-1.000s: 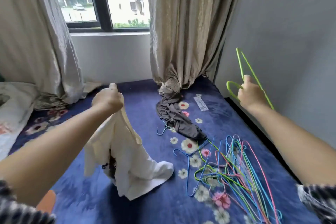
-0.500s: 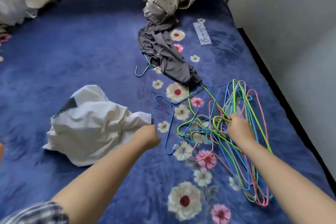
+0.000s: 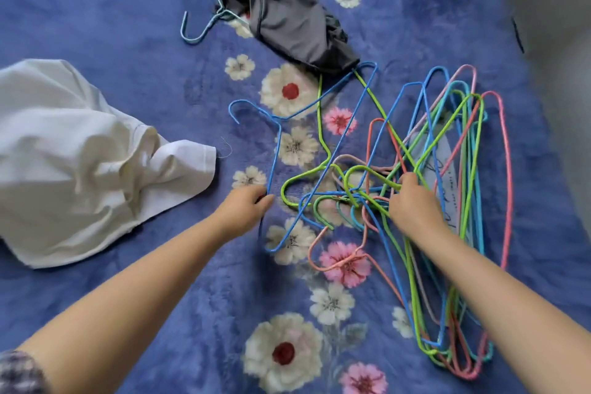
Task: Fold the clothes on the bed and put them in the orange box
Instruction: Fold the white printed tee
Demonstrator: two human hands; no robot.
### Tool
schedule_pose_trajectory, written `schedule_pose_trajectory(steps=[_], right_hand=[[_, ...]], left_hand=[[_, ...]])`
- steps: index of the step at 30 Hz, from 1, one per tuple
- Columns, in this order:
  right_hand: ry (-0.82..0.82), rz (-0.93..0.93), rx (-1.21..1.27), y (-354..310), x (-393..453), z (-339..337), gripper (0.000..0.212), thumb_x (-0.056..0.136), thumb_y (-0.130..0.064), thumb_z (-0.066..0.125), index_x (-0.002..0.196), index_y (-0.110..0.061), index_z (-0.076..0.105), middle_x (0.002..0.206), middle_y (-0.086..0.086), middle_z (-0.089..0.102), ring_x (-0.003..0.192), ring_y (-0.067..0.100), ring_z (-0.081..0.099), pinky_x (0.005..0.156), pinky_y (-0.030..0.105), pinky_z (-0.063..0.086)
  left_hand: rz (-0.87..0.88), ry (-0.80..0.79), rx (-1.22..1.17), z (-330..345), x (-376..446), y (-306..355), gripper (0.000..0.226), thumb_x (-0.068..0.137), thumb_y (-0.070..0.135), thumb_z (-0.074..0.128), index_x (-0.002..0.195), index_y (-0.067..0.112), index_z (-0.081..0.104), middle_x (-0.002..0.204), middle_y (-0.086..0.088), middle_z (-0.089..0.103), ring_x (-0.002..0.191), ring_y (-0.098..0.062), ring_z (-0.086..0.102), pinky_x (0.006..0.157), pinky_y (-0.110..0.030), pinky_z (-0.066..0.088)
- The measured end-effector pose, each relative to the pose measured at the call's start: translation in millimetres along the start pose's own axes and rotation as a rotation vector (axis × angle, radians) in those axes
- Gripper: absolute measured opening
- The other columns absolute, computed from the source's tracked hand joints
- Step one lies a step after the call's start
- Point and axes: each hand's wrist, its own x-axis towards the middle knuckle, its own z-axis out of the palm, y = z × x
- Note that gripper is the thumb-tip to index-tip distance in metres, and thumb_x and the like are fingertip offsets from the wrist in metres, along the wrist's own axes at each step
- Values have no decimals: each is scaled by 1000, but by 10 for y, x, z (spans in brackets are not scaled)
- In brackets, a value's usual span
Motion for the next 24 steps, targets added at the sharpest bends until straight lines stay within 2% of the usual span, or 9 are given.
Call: schedule_pose_trajectory(steps=[3,5,7,11,14,16,19,21,24], right_hand=[[23,-28,37,68,0,-194,34,90,3,37,125,5,38,114,35,54,106,47,50,81,43,39],[79,-56,51,86,-22,-389,38,88,7,37,126,6,40,114,39,52,108,50,49,84,45,38],[116,-101,33,77,-42,-609,40,86,10,38,126,7,42,113,41,52,107,51,49,84,45,38],[119,-125,-54,48,-61,-921,37,84,10,38,121,10,41,109,42,53,105,50,51,83,45,39],[43,-107,-128,56,-69,-953,32,85,8,38,117,8,41,111,40,52,106,48,51,83,44,41],[-18,-109,-179,39,-83,-855,21,85,8,38,105,5,41,112,39,52,106,47,52,79,41,41],[-85,-107,-215,-38,-82,-565,22,86,4,42,108,6,40,117,36,51,109,46,51,80,41,41],[-112,-114,-200,-121,-79,-341,36,88,-3,44,121,7,35,123,33,48,113,44,49,86,41,41],[-182,-132,-213,-214,-115,-49,57,90,-19,50,139,-8,23,127,26,42,116,43,48,91,43,41]], left_hand=[[-13,-233,-416,-211,-358,269,36,97,9,43,62,11,40,37,4,44,29,-6,38,34,-15,24],[41,-365,-330,-110,-543,423,35,97,9,44,62,11,41,34,2,49,30,-4,43,33,-13,25],[82,-378,-133,191,-643,545,36,96,14,47,61,12,43,41,-4,57,43,-15,55,36,-16,34],[63,-256,95,1028,-630,732,33,95,20,47,65,7,48,76,-23,61,91,-33,63,72,-33,45],[187,-398,149,1432,-739,828,32,97,27,45,105,-2,57,114,-26,60,110,-35,54,86,-37,38],[262,-503,241,1478,-794,728,38,98,27,42,120,-2,53,122,-24,57,114,-35,52,89,-35,38],[232,-343,287,1245,-732,350,29,96,19,42,110,1,58,115,-21,60,108,-33,55,82,-35,39],[135,-202,318,960,-626,17,26,95,19,41,108,6,59,115,-17,61,108,-31,55,80,-34,40],[-1,-50,389,475,-550,-437,25,95,19,39,107,9,58,117,-12,61,107,-30,55,81,-34,43]])
